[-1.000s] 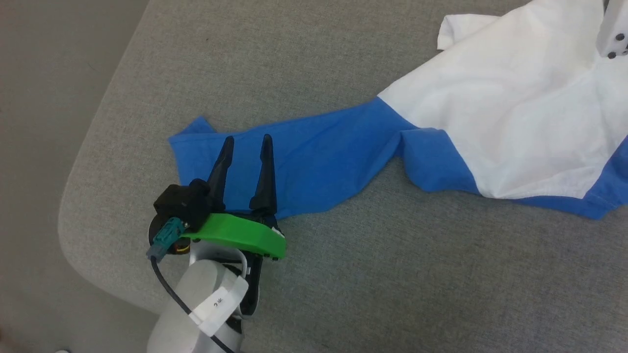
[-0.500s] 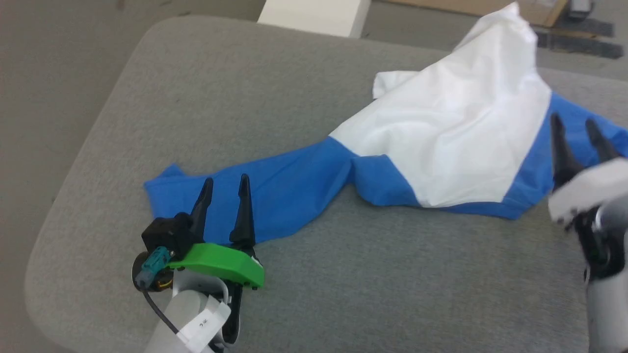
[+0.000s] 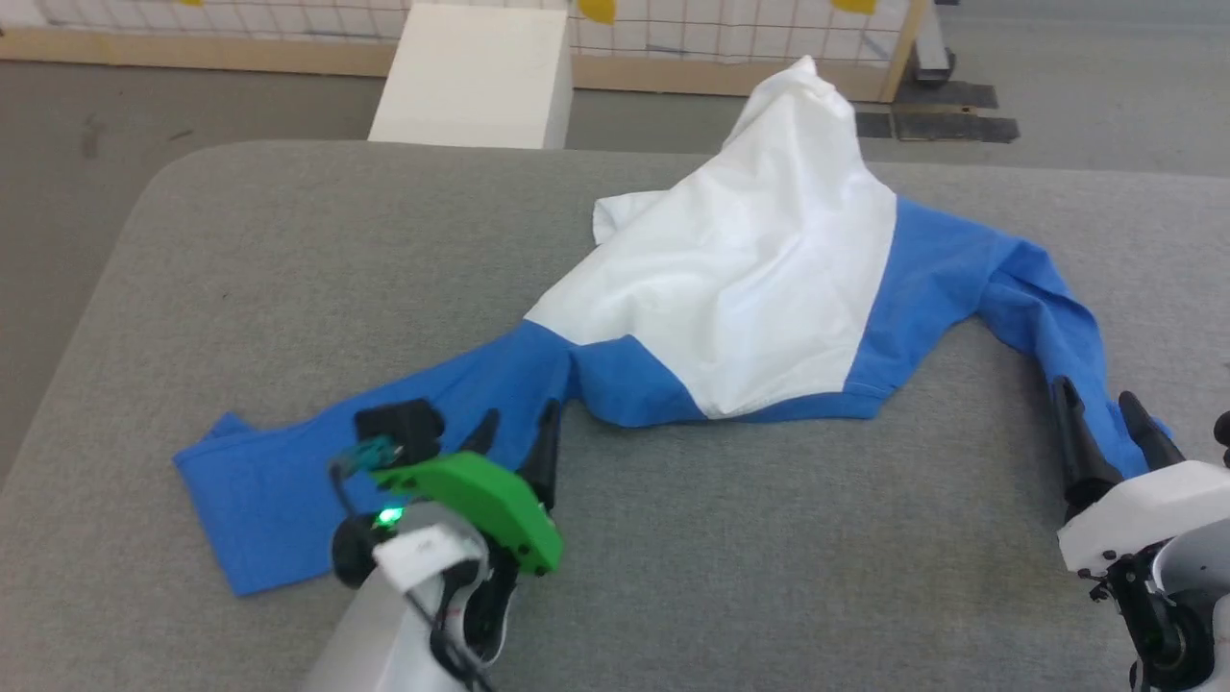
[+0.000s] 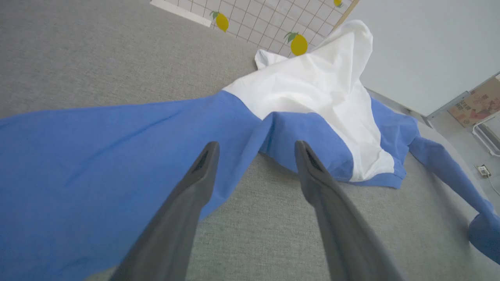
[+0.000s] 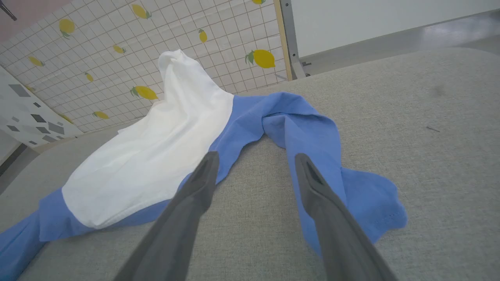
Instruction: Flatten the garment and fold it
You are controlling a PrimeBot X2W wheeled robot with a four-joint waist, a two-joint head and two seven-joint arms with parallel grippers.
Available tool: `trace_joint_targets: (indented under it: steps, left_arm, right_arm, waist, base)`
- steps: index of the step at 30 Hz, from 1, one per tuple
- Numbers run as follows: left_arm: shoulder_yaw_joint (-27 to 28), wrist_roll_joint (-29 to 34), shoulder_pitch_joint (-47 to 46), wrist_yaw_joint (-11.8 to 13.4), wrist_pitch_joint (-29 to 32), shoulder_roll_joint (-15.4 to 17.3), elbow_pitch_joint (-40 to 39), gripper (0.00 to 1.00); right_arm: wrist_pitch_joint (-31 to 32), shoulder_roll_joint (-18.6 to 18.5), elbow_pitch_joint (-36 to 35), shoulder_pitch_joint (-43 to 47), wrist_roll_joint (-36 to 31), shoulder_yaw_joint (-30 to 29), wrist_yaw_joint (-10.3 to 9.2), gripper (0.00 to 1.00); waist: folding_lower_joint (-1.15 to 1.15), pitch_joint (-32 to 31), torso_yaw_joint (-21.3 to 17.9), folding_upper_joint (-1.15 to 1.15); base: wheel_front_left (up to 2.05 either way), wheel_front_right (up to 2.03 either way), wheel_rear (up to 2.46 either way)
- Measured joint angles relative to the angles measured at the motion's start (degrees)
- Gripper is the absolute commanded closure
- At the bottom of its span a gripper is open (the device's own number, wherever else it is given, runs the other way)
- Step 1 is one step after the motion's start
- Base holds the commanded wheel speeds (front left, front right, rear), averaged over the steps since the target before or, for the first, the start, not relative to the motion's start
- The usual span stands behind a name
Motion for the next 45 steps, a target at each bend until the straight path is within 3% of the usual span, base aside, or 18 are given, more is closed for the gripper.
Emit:
trace_joint_targets:
  steps: [3, 7, 11, 15, 16, 17, 24, 29, 35, 39, 40, 41, 45]
  left_arm:
    - [-4.1, -5.3, -4.6, 3.2, 9.3, -0.1, 2.8, 0.00]
    - [-7.5, -7.5, -9.3, 6.2, 16.1, -0.3, 6.4, 0.00]
    - [-8.4, -7.4, -12.6, 8.0, 16.7, -0.3, 9.8, 0.00]
    - [-8.5, -7.5, -14.0, 7.7, 14.7, -0.3, 11.8, 0.00]
    - [-8.5, -7.5, -14.2, 7.4, 14.1, -0.3, 12.1, 0.60]
    - [-8.6, -7.6, -14.5, 7.0, 13.7, -0.3, 12.3, 1.00]
    - [-11.8, -10.0, -14.4, 3.8, 15.4, -0.2, 9.0, 1.00]
    - [-15.8, -11.6, -9.2, 2.6, 24.8, 1.8, -0.3, 1.00]
    - [-19.8, -13.4, -0.7, 6.6, 38.1, 7.6, -8.3, 1.00]
    - [-20.5, -15.4, 2.5, 8.6, 42.0, 8.0, -11.2, 0.97]
    - [-20.1, -16.3, 3.3, 8.9, 42.1, 7.8, -12.1, 0.27]
    - [-20.1, -17.0, 3.6, 9.2, 42.5, 7.9, -12.8, 0.00]
    - [-17.2, -19.2, 4.6, 10.4, 42.7, 8.1, -17.4, 0.00]
  right_arm:
    - [0.3, 0.3, -1.0, 0.0, -0.4, -0.1, 0.00, 0.00]
    - [0.4, 0.5, -1.5, -0.1, -0.5, 0.2, 0.00, 0.00]
    - [0.4, 0.6, -1.6, -0.1, -0.5, 0.3, 0.00, 0.00]
    - [0.2, 0.7, -1.6, -0.2, -0.6, 0.0, 0.00, 0.00]
    - [0.1, 0.6, -1.6, -0.2, -0.7, -0.2, 0.00, 0.00]
    - [0.1, 0.7, -1.6, -0.2, -0.9, -0.2, 0.00, 0.00]
    - [-0.1, 0.7, -0.8, -0.2, -1.4, -0.2, 0.01, 0.00]
    - [-0.1, 0.8, 0.5, 0.0, -1.8, -0.3, 0.00, 0.00]
    - [-0.2, 0.8, 1.7, 0.0, -1.7, 0.2, 0.01, 0.00]
    - [-0.6, 0.8, 2.3, 0.0, -1.6, 0.6, 0.00, 0.00]
    - [-0.6, 0.8, 2.6, 0.0, -1.6, 0.7, 0.00, 0.00]
    - [-0.6, 0.8, 2.7, 0.0, -1.6, 0.7, 0.01, 0.00]
    - [-0.6, 0.8, 3.1, 0.2, -1.7, 0.6, 0.01, 0.00]
  waist:
    - [0.00, 0.2, -1.5, 0.00]
    - [0.00, 1.1, -3.0, 0.00]
    - [0.00, 2.3, -4.5, 0.00]
    - [0.00, 3.5, -5.7, 0.00]
    - [0.00, 3.8, -5.8, 0.00]
    - [0.00, 4.1, -6.0, 0.00]
    - [0.00, 3.7, -5.5, 0.00]
    - [0.00, 2.0, -4.3, 0.00]
    - [0.00, 0.5, -2.3, 0.00]
    - [0.00, 0.1, -1.3, 0.00]
    - [0.00, 0.0, -1.2, 0.00]
    - [0.00, -0.1, -1.1, 0.00]
    - [0.00, -0.5, -0.5, 0.00]
  base:
    - [0.00, 0.00, 0.00]
    - [0.00, 0.00, 0.00]
    - [0.00, 0.00, 0.00]
    - [0.00, 0.00, 0.00]
    - [0.00, 0.00, 0.00]
    - [0.00, 0.00, 0.00]
    - [0.00, 0.00, 0.00]
    - [0.00, 0.00, 0.00]
    - [0.00, 0.00, 0.00]
    - [0.00, 0.00, 0.00]
    - [0.00, 0.00, 0.00]
    - [0.00, 0.00, 0.00]
    - [0.00, 0.00, 0.00]
